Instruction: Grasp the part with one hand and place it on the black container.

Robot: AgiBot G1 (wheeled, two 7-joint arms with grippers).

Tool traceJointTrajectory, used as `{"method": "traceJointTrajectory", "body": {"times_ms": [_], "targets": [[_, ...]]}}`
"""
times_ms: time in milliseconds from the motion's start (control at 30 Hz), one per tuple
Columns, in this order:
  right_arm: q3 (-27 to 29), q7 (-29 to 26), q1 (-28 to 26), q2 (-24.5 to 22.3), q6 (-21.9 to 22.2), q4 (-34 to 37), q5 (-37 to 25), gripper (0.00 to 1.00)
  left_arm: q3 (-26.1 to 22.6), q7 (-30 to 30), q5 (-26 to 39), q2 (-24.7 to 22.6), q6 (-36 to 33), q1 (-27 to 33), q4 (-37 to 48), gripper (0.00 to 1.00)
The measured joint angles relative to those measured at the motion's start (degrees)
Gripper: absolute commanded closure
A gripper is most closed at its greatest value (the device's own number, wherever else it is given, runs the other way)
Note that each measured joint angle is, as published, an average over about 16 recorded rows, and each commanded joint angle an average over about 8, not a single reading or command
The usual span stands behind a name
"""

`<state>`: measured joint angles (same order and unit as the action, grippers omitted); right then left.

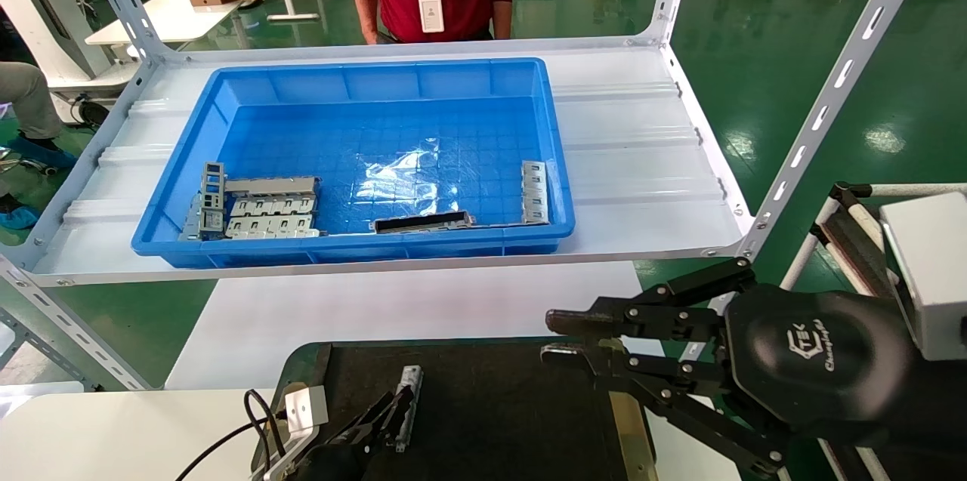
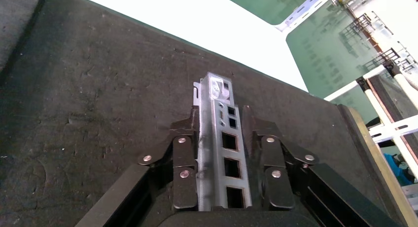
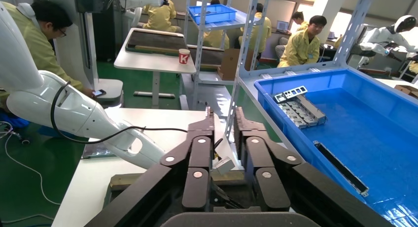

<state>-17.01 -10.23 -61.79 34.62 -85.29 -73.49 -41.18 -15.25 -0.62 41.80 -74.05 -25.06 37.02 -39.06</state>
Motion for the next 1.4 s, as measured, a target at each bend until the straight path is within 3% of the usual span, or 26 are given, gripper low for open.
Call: {"method": "traceJointTrajectory", "body": {"times_ms": [600,1400], "targets": [[-0.1,0.0,0.0,0.0,0.0,0.0,0.0,0.0,-0.4,-1.6,0.5,2.8,-6.4,-0.1,-1.9,0.0],[-0.1,0.1,0.0,-0.1,0.1,0.0,0.1,0.0,-2.9,5.6,-0.1,18.7,-28.1,-2.9,-13.6,0.0]]}}
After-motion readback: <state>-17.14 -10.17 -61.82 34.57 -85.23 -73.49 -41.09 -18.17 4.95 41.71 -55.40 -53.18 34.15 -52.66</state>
